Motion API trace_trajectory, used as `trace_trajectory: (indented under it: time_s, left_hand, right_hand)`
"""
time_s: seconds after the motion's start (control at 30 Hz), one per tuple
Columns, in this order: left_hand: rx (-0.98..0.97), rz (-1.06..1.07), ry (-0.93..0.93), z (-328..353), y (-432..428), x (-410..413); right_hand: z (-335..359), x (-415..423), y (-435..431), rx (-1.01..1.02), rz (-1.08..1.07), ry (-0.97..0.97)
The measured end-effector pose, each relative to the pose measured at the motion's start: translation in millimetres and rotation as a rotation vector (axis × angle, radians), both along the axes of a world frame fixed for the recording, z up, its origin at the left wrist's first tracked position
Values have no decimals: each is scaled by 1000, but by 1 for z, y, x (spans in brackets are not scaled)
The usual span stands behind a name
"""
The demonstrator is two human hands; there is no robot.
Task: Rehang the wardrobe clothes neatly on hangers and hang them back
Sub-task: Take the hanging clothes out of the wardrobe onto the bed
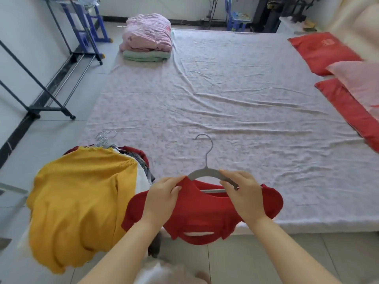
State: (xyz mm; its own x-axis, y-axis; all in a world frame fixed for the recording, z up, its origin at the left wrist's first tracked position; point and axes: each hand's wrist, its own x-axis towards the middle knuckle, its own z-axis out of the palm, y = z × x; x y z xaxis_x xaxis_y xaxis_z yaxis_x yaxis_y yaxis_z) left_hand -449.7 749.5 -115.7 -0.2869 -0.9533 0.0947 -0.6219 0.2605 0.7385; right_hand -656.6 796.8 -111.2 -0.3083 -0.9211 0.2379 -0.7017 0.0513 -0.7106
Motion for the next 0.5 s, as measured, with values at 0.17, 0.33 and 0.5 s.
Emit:
trace_trajectory:
  time_s: [0.17,0.33,0.5]
  left_hand:
    - [36,1,-13,-17,-57,-12]
    - [72,-25,-17,-36,-115,-19]
    - [118,-21,-34,-59,-157,-31]
  right_hand:
    - [-16,-12,-59,37,-1,1]
    - [-34,-17,-111,83,-10,-9]
    - [-57,-27,-153,133,-26,-21]
